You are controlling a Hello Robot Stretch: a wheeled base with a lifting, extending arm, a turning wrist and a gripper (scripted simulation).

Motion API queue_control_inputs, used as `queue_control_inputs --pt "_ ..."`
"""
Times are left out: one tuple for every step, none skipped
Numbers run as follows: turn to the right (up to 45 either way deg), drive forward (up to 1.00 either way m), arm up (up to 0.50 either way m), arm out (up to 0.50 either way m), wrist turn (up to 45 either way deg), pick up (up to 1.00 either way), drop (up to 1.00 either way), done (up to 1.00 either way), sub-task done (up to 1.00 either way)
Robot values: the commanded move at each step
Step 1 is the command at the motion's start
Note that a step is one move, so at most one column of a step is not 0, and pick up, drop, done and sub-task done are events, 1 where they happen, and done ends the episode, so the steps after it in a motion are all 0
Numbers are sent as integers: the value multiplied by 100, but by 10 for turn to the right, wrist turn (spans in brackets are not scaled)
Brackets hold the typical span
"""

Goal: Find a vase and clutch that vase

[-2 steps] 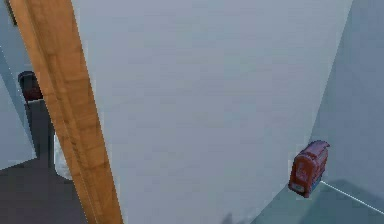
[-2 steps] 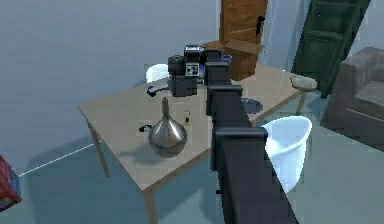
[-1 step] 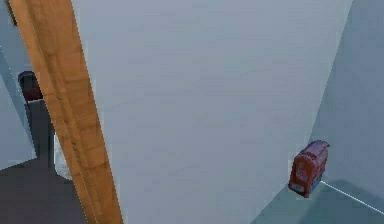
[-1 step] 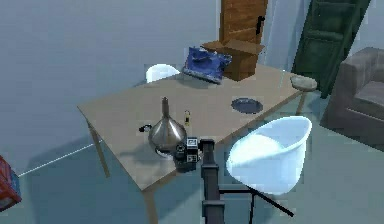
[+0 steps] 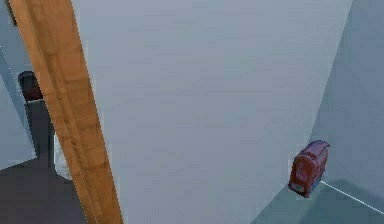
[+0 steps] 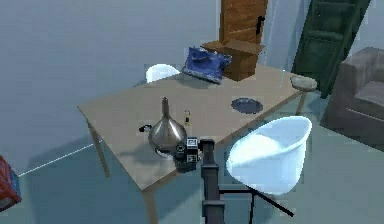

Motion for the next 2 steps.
queue_control_inputs --pt "0 0 10 0 0 0 0 0 0" --pt "0 0 0 0 0 0 0 100 0"
